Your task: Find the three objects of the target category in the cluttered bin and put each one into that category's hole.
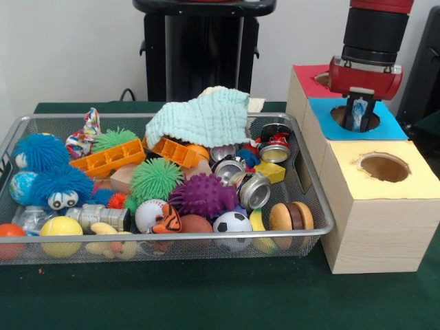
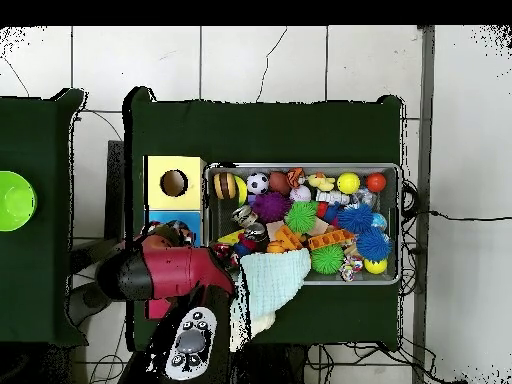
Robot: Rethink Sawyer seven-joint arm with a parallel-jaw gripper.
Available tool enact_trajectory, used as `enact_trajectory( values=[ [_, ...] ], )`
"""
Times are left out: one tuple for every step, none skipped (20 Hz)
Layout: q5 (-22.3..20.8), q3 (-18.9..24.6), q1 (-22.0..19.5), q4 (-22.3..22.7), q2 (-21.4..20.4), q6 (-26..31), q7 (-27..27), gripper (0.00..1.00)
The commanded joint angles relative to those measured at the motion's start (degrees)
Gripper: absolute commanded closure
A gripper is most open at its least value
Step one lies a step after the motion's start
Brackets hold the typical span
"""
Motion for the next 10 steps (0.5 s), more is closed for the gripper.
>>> enact_trajectory(
  values=[
    [1.81, 2.71, -0.71, 0.81, 13.53, -2.71, 10.53, 0.00],
    [1.84, 2.55, -0.59, 0.76, 13.58, -2.66, 10.58, 0.00],
    [1.87, 2.39, -0.48, 0.72, 13.63, -2.61, 10.63, 0.00],
    [1.83, 2.06, -0.22, 0.56, 13.69, -2.71, 10.56, 0.00],
    [1.69, 1.82, -0.11, 0.41, 13.59, -2.68, 10.23, 0.00],
    [1.77, 1.71, -0.09, 0.58, 13.30, -2.41, 10.20, 0.00],
    [1.88, 1.74, -0.20, 0.96, 12.80, -2.05, 10.12, 0.00],
    [1.88, 1.91, -0.46, 1.43, 12.12, -1.58, 9.97, 0.00],
    [1.81, 2.06, -0.71, 1.93, 11.29, -0.88, 9.72, 0.00],
    [1.77, 2.18, -0.86, 2.71, 10.19, -0.12, 9.55, 0.00]
  ],
)
